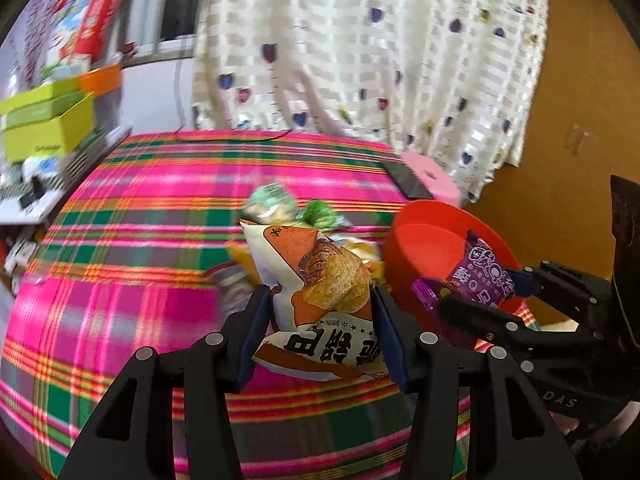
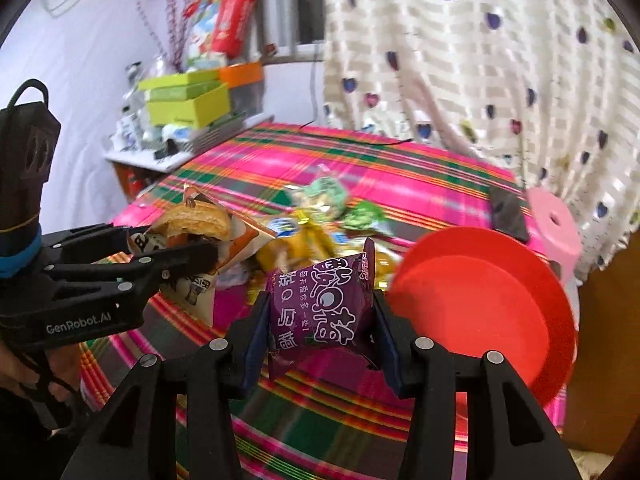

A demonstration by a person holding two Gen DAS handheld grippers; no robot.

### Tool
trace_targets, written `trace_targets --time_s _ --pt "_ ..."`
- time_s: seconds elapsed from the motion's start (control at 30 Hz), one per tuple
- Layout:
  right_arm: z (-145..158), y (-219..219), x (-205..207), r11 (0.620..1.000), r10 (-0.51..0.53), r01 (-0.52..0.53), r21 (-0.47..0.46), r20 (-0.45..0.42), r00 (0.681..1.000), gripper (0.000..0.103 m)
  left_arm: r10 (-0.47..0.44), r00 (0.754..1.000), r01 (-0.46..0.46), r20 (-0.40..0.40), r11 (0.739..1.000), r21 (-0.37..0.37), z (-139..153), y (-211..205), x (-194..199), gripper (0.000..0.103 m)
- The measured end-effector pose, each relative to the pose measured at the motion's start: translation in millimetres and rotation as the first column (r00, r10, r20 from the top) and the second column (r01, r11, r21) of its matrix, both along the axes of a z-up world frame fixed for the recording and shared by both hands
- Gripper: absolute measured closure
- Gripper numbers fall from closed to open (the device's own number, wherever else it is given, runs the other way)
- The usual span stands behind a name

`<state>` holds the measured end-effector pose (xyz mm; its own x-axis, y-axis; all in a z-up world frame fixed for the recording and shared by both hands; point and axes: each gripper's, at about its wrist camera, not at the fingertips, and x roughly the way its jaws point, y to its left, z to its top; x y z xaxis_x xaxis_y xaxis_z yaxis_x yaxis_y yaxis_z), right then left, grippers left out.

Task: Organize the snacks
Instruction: 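Carry both held packets over the red basket with both tools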

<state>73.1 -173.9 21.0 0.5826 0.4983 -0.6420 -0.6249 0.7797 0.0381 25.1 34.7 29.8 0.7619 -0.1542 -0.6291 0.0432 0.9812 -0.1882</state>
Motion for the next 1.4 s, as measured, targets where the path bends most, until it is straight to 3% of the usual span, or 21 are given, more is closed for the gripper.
trace_targets --time_s 0.6,1.4 --pt "-11.1 -86.1 37.2 0.982 -0.184 0.185 0.027 -0.025 0.983 0.057 -0.203 0.978 0.205 -0.038 0.977 0.054 3.1 -92.7 58.8 0.051" --pt "-41.2 -125.1 68.3 0.962 -0.270 0.271 -0.009 -0.121 0.955 0.056 -0.304 0.943 0.315 -0.133 0.946 0.073 -26.9 -141.8 97.6 0.051"
